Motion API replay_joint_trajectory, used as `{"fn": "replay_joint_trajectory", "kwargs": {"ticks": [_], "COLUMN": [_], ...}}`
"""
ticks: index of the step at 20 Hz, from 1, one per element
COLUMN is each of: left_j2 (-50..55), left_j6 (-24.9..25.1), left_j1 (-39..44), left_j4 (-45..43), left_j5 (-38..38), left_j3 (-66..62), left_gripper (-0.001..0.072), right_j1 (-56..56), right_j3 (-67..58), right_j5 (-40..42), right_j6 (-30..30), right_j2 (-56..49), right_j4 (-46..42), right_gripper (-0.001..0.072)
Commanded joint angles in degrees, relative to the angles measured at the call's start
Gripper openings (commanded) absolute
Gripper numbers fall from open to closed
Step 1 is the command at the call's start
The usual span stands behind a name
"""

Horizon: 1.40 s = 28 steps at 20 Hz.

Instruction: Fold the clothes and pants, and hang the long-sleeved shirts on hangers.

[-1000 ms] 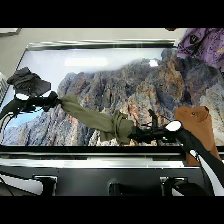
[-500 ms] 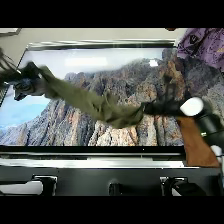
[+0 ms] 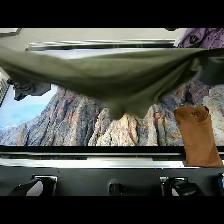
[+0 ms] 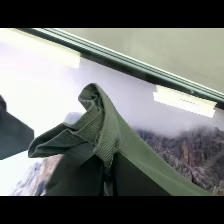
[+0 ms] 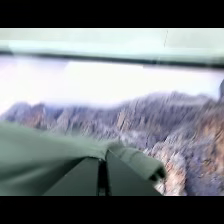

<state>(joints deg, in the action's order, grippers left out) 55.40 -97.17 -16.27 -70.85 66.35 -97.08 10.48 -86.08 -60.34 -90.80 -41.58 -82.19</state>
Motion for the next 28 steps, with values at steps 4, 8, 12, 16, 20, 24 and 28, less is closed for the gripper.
{"fn": "replay_joint_trajectory", "kwargs": {"ticks": [4,8,12,16,20,24,28], "left_j2": [-9.29,-4.92,4.83,22.34,37.18,43.06,42.18], "left_j6": [-5.38,-5.44,-5.33,-5.31,-5.27,-4.83,-3.98], "left_j1": [-0.04,0.33,2.64,4.28,4.57,4.57,2.64], "left_j4": [-6.25,-5.70,-5.73,-5.66,-5.25,-5.14,-5.16], "left_j5": [12.74,12.35,1.51,-11.19,-15.47,-15.41,-8.41], "left_j3": [-0.17,7.28,21.70,26.53,20.70,13.49,7.45], "left_gripper": [0.0014,0.0014,0.0014,0.0014,0.0014,0.0020,0.0571], "right_j1": [0.02,0.02,0.02,0.02,0.02,0.00,-4.37], "right_j3": [-1.51,-1.49,2.60,6.34,6.27,6.27,2.01], "right_j5": [-4.90,-7.04,-2.40,9.29,21.33,24.70,11.10], "right_j6": [-2.01,-3.26,-1.03,-3.19,-13.09,-20.09,-18.03], "right_j2": [4.24,-4.15,-19.61,-37.64,-50.45,-54.36,-52.89], "right_j4": [-1.90,-1.88,-1.16,-0.26,2.12,5.53,8.15], "right_gripper": [0.0026,0.0026,0.0027,0.0027,0.0028,0.0072,0.0475]}}
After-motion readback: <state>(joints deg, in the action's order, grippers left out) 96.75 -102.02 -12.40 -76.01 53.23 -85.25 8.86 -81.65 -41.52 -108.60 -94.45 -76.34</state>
